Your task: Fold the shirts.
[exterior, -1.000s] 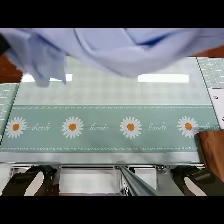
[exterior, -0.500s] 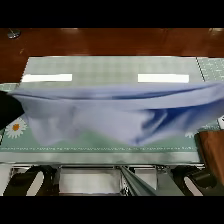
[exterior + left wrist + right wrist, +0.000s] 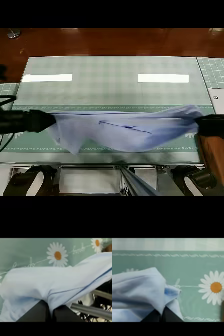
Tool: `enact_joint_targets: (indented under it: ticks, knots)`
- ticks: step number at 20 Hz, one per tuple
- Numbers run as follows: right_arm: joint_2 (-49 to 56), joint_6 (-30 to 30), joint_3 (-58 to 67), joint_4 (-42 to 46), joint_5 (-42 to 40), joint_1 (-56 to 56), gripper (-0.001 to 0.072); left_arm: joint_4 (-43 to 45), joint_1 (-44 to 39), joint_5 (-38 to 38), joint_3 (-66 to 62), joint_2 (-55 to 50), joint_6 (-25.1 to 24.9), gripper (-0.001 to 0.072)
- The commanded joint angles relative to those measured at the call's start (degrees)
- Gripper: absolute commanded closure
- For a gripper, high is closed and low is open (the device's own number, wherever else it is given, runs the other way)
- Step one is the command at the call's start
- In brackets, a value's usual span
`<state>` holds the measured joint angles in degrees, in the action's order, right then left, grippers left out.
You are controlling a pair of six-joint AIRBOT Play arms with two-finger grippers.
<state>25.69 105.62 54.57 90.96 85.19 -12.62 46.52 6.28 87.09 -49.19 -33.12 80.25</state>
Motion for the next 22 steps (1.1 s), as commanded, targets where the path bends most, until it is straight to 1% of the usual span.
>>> enact_joint_targets:
  ticks: [1, 4, 6, 7, 8, 9, 10, 11, 12, 13, 14, 15, 16, 17, 18, 19, 20, 22]
  knots:
    - [7.28, 2.12, -6.05, 5.16, -10.08, 0.04, 0.0694, 0.35, -2.64, -11.45, 8.41, -6.27, -2.27, 0.0667]
    - [18.05, 1.81, -5.16, 4.15, -21.49, 0.11, 0.0694, -3.58, -10.38, -22.18, 7.91, -17.16, -8.26, 0.0667]
    - [25.53, 1.66, -2.29, 3.91, -25.24, 2.1, 0.0694, -3.72, -13.18, -28.92, 4.61, -25.09, -8.61, 0.0667]
    - [29.97, 1.36, 0.35, 2.82, -25.18, 4.37, 0.0693, -3.91, -13.44, -30.82, 1.92, -29.05, -8.46, 0.0667]
    - [34.14, 0.24, 3.19, 0.57, -25.29, 6.95, 0.0693, -4.11, -13.44, -31.19, -0.96, -32.61, -8.46, 0.0667]
    - [37.48, -0.17, 5.57, -1.44, -25.33, 9.29, 0.0693, -4.11, -13.46, -30.73, -4.2, -36.17, -8.46, 0.0667]
    - [40.3, -0.9, 7.5, -3.39, -25.46, 11.41, 0.0693, -5.05, -14.05, -29.24, -6.64, -39.04, -8.52, 0.0646]
    - [42.93, -1.38, 8.9, -5.92, -25.92, 13.4, 0.0687, -5.07, -14.99, -26.99, -9.03, -41.83, -8.61, 0.0344]
    - [45.24, -2.14, 9.92, -8.96, -25.68, 15.26, 0.0514, -4.17, -15.65, -22.88, -11.37, -44.17, -9.92, 0.0023]
    - [47.25, -4.87, 11.06, -12.74, -23.41, 16.94, 0.0212, -1.73, -15.82, -19.43, -13.73, -45.99, -10.67, 0.0008]
    - [49.29, -8.41, 12.76, -16.68, -18.67, 18.84, 0.0125, 2.54, -15.45, -15.93, -16.26, -47.32, -8.46, 0.0008]
    - [50.49, -10.12, 14.23, -17.92, -14.14, 20.59, 0.0125, 6.64, -14.71, -12.72, -18.18, -47.91, -5.57, 0.0008]
    - [50.51, -11.17, 14.64, -16.92, -10.99, 22.4, 0.0125, 10.29, -13.51, -9.94, -19.21, -47.82, -2.84, 0.0007]
    - [49.86, -12.17, 14.62, -14.6, -8.7, 24.13, 0.0125, 12.28, -11.78, -6.25, -19.21, -47.34, -1.53, 0.0007]
    - [48.87, -12.04, 14.36, -10.86, -6.82, 26.01, 0.0125, 12.76, -9.64, -1.9, -19.1, -47.15, -2.25, 0.0008]
    - [47.52, -11.82, 13.29, -8.37, -6.38, 27.8, 0.0125, 12.76, -7.52, 0.7, -18.38, -46.82, -2.43, 0.0008]
    - [45.55, -11.87, 10.91, -7.98, -7.21, 29.94, 0.0125, 12.55, -5.46, 1.44, -16.33, -45.77, -2.43, 0.0008]
    - [39.71, -12.57, 2.25, -10.4, -13.64, 33.2, 0.0125, 10.47, -2.86, -1.7, -8.57, -42.42, -2.69, 0.0008]
